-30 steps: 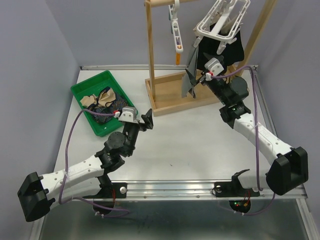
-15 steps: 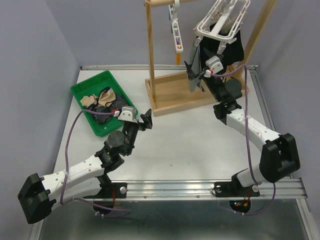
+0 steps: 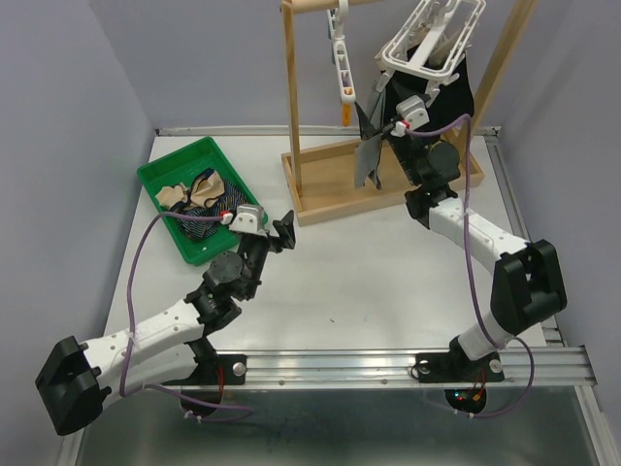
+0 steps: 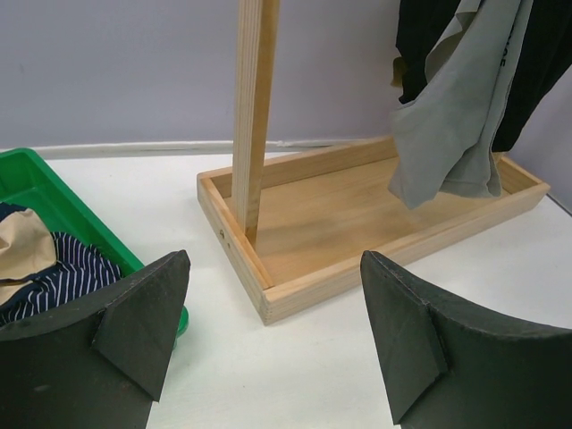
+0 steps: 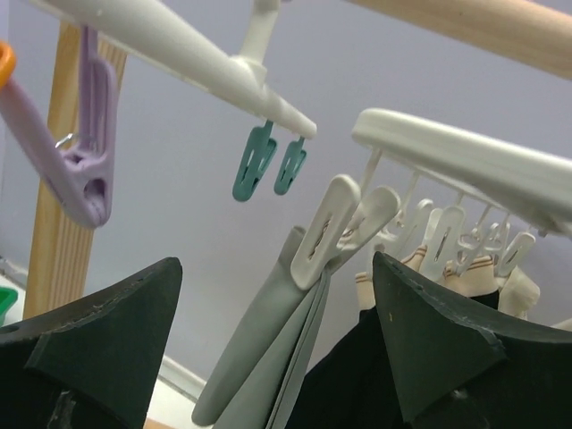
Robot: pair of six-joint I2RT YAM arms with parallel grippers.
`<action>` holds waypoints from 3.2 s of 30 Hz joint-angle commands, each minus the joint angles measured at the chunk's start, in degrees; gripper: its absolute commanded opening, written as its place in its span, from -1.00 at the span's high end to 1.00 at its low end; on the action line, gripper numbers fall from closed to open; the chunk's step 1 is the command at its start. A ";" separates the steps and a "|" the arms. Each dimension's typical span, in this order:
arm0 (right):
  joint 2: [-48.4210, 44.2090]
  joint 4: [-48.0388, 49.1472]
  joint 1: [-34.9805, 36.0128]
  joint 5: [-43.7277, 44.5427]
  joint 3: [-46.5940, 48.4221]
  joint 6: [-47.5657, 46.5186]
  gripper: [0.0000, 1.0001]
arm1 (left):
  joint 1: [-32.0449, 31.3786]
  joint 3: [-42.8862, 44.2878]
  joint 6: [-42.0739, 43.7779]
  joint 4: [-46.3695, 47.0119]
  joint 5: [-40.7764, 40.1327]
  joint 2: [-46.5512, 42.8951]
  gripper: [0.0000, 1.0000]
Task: Remove the underwear clipped to the hanger
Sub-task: Remove the underwear from the hanger.
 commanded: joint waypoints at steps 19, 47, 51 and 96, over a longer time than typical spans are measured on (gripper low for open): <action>4.86 9.16 -0.02 5.58 10.86 5.14 -0.65 | 2.70 2.84 0.33 1.99 2.69 1.61 -0.78; 5.22 9.34 -0.46 0.40 10.61 5.40 -0.34 | 3.14 2.23 -1.17 1.02 3.92 0.81 -0.77; 3.28 9.25 -0.46 -0.66 7.54 4.70 -0.63 | 3.49 2.67 -3.00 1.81 6.28 2.83 -0.77; -23.44 -89.61 -14.25 0.58 -10.76 -7.08 -1.00 | 6.13 6.71 -24.98 5.16 23.07 20.33 -0.98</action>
